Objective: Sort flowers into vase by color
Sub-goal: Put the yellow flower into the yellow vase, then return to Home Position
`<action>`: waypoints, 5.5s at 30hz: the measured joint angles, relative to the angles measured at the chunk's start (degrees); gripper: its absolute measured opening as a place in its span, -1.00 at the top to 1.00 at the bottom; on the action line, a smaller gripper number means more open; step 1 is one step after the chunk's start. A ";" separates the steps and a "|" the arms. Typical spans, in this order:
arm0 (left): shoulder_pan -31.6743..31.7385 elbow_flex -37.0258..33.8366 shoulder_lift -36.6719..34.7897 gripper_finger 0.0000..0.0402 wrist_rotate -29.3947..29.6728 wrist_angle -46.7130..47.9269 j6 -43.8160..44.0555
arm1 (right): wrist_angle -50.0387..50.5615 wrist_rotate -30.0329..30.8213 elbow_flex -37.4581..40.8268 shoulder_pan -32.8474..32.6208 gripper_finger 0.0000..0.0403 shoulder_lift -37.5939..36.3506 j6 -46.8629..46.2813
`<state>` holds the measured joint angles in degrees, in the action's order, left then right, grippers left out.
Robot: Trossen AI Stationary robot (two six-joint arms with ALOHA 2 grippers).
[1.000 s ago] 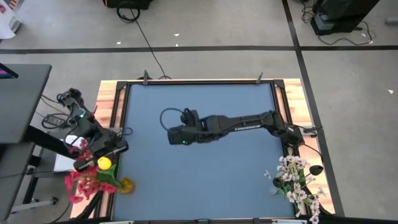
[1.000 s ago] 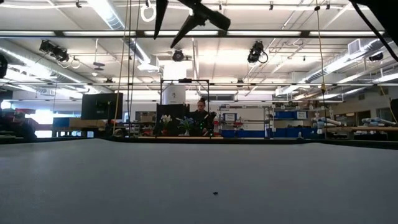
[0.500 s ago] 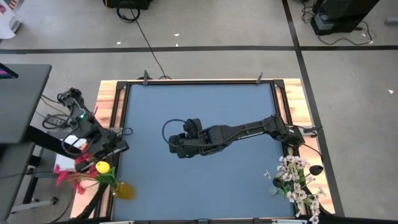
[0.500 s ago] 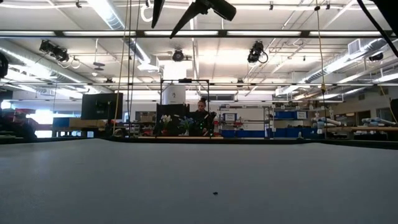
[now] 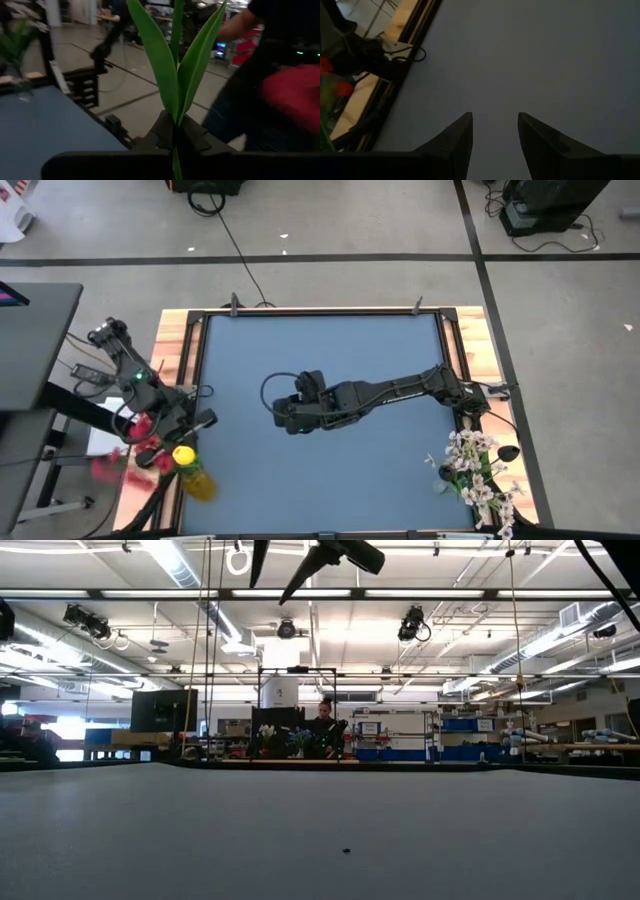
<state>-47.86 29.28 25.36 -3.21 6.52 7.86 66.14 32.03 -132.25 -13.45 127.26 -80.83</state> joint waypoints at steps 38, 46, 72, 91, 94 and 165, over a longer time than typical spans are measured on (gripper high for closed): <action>-0.02 4.66 7.71 0.93 -11.68 -2.44 -1.72 | 3.25 -1.70 0.00 -0.52 0.18 -0.04 5.72; -0.02 6.31 7.64 0.92 -12.56 -3.81 -1.37 | 3.32 -1.62 0.00 -1.33 0.18 -0.04 3.81; 0.00 7.72 12.81 0.59 -12.56 3.55 -4.28 | 3.77 -0.06 0.00 -4.25 0.18 -0.04 -0.67; 0.04 21.81 12.86 -0.24 -9.22 18.86 -4.02 | 4.39 -0.17 0.00 -5.85 0.18 -0.04 -2.16; 0.07 26.13 12.86 -0.21 -5.47 22.16 -3.71 | 4.38 -0.11 0.00 -5.92 0.18 -0.04 -2.20; 68.90 14.74 32.55 0.98 -29.51 -8.36 -9.00 | -44.65 -46.82 43.99 27.06 0.99 -44.92 74.34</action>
<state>21.05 44.02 57.91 -32.73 -1.85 -1.13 21.49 -14.78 -88.25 13.61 82.34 -6.49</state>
